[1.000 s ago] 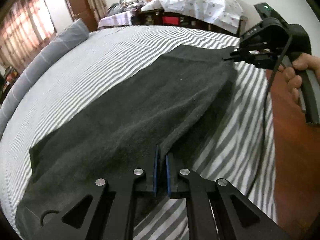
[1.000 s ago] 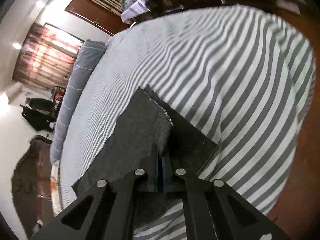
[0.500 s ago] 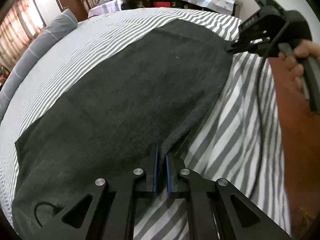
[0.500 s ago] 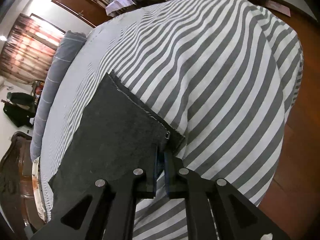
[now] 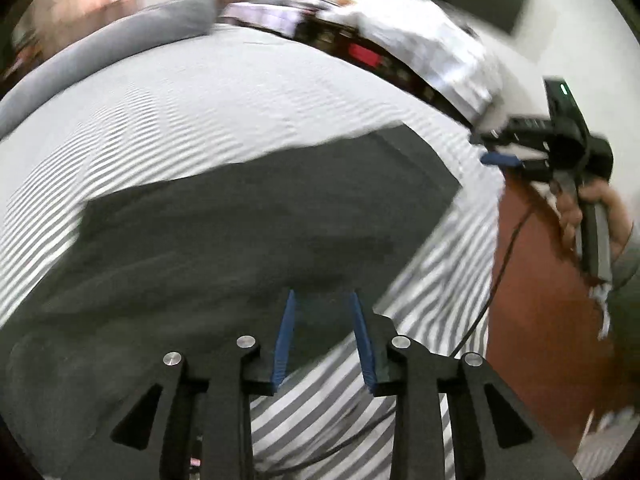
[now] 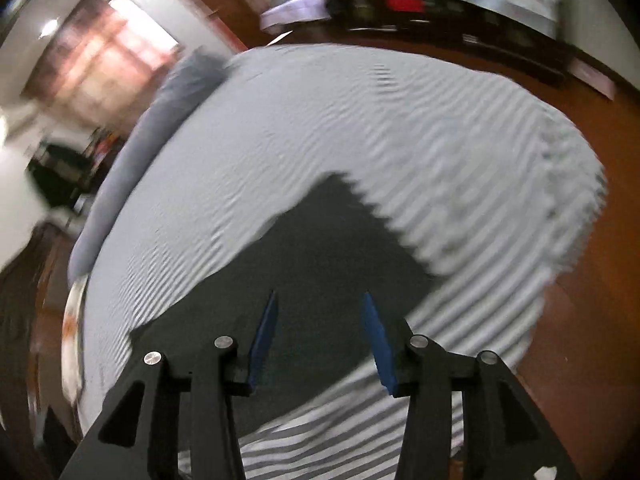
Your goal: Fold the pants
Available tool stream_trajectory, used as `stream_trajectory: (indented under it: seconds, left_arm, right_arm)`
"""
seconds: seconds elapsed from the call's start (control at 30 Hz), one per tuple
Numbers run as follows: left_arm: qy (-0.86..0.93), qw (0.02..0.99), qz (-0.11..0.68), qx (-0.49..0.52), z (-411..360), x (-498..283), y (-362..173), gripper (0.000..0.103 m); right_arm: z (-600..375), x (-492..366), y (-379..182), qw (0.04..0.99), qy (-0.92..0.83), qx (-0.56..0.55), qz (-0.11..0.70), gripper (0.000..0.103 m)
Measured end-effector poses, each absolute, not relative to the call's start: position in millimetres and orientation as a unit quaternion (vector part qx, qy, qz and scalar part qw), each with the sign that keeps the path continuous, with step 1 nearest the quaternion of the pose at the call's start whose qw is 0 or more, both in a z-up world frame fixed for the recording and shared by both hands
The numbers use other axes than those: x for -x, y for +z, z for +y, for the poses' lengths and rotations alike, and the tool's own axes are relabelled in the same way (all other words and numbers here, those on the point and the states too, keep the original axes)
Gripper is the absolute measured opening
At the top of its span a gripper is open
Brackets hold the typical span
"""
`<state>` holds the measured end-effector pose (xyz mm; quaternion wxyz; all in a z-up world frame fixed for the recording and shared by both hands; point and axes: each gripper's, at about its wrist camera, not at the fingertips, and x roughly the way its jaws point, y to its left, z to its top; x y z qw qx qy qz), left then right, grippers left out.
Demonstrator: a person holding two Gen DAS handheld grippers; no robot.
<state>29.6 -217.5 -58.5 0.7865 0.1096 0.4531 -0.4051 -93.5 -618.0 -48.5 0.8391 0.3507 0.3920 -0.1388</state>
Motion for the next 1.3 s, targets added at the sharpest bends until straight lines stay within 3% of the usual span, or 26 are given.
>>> stream_trajectory:
  seconds: [0.2,0.63,1.0,1.07,1.3]
  left_arm:
    - [-0.291,0.850,0.439,-0.020,-112,-71,-22,0.057]
    - [-0.196,0.870,0.451,0.021,-47,-130,-68,0.057]
    - [-0.168,0.855,0.490,-0.016,-44,-154,-131,0.057]
    - [-0.173,0.860,0.480,-0.021,-42,-148,-133,0.057]
    - [-0.181,0.867,0.462,-0.034,-39,-143,-138,0.057]
  right_arm:
    - [-534,24,-24,0.861,-0.035,-0.282,0.421,0.042]
    - [-334,-126,-47,0.842,0.118,-0.122,0.513,0.042]
    - [-269,-204,-93,0.804,0.156,-0.062,0.570,0.042]
    - [-262,-201,-98,0.797,0.169,-0.057,0.577,0.040]
    - [-250,-192,-114,0.789,0.182,-0.020,0.586,0.012]
